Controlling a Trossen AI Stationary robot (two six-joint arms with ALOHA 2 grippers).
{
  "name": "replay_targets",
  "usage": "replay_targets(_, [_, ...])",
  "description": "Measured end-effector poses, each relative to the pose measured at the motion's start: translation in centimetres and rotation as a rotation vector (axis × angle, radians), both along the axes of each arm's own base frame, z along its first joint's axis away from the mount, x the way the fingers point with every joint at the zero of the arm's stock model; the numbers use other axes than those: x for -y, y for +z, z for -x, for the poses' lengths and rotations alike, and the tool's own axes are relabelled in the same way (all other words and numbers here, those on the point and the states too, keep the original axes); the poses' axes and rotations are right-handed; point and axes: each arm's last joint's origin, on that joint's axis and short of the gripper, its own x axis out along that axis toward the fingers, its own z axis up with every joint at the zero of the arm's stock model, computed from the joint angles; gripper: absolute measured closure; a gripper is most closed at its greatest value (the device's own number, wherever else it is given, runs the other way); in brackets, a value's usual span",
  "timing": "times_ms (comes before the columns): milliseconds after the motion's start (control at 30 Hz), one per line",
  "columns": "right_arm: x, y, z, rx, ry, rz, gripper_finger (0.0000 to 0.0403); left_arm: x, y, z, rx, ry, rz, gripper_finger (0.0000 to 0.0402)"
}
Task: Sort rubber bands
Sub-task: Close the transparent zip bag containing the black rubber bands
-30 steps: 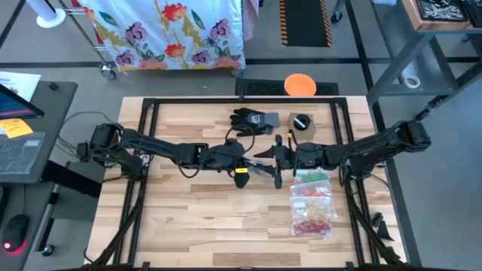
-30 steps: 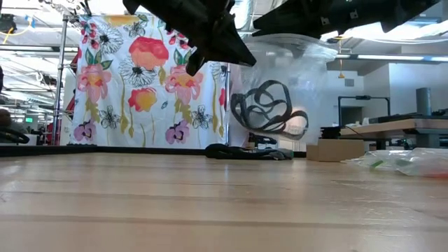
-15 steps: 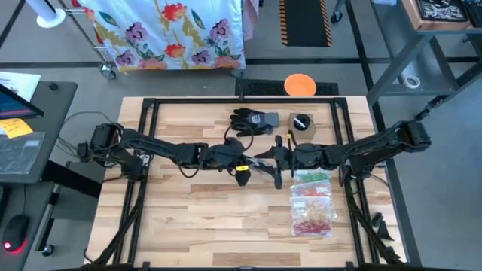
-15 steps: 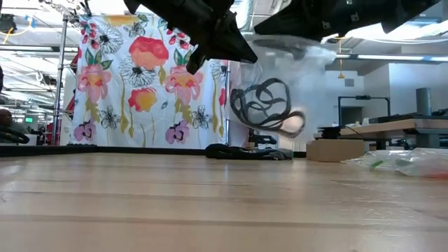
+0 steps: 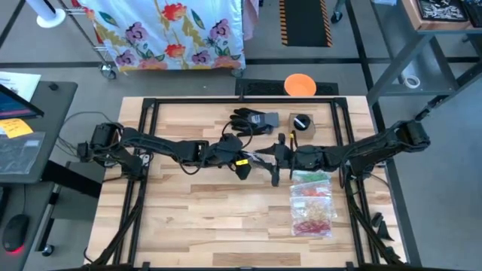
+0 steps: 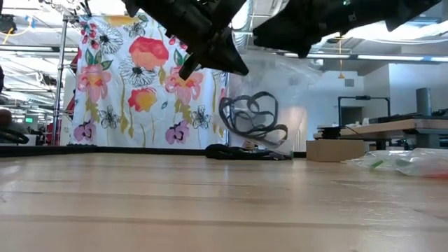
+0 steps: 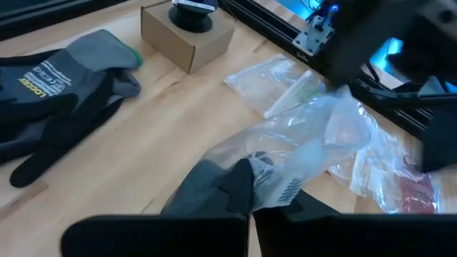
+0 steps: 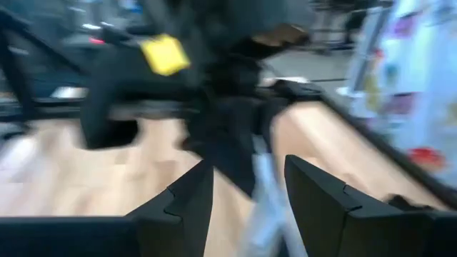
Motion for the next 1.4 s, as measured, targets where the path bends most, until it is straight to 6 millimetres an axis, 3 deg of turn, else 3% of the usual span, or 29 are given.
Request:
replay_targets(100, [-0.3,-0.2,0.0,-0.018,-0.033,0.040,0.0232,0.0,0.0,0.0,0.000,0.000,0.004,0.0401])
replay_targets(500, [-1.2,-1.1,-3.2,-0.159,-0.063,0.125,0.0232,0.0,-0.3,0.1,-0.027,-0.001,0.003,0.0401])
replay_targets(767, [-1.9,-0.4,-2.5,-0.195,-0.170,0.215,0.0232,0.1,-0.4,0.2,-0.049,-0.037,0.018,0.0401])
replay_targets(1400, [-1.2,-1.1,-2.3,-0.277,-0.089,0.203,0.0239,0.4,-0.4,0.2,-0.061,-0.105,0.006,0.0401])
